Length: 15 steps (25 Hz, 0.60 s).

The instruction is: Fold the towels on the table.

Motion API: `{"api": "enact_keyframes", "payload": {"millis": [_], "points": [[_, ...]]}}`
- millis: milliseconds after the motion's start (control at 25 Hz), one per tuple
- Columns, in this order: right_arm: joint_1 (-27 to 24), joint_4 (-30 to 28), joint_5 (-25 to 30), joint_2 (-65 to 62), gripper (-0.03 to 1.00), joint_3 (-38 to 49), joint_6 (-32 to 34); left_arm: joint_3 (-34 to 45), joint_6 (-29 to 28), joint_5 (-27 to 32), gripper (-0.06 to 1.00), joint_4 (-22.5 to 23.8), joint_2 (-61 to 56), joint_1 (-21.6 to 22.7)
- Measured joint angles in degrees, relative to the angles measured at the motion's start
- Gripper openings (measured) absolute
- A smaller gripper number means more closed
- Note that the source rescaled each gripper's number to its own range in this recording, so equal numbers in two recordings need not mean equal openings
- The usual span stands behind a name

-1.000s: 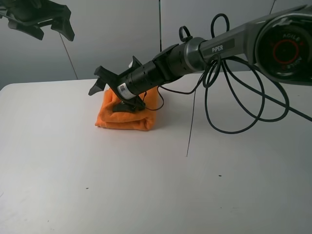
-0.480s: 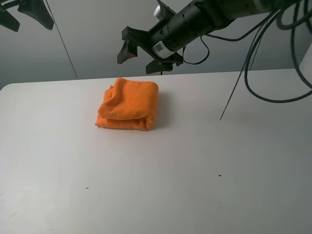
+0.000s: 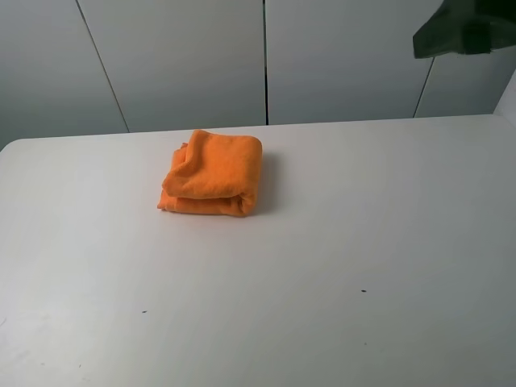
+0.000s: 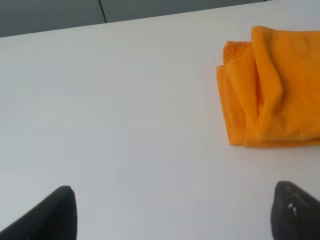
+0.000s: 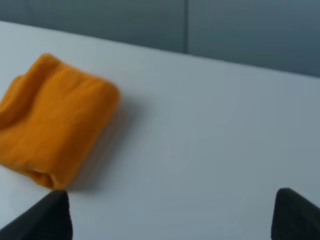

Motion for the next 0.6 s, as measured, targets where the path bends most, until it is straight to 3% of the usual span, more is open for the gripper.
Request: {"api": "enact_keyframes", "payload": {"millis": [160, 320, 440, 600], "points": [[0.0, -8.2, 12.1, -16.9, 0.99, 3.7, 3.9, 7.9, -0.1, 0.3, 0.99, -1.0, -11.9, 0.0], [0.0, -10.6, 23.5, -30.3, 1.0, 4.5, 5.7, 16.1, -0.2, 1.9, 0.99, -1.5, -23.8, 0.0], [0.0, -11.2, 26.9, -38.9, 1.0, 6.0, 5.8, 21.1, -0.2, 3.1, 0.99, -1.9, -32.4, 0.0], [0.0, -11.2, 27.3, -49.1, 1.0, 11.4, 4.2, 25.9, -0.2, 3.5, 0.99, -2.0, -43.2, 0.0]]}}
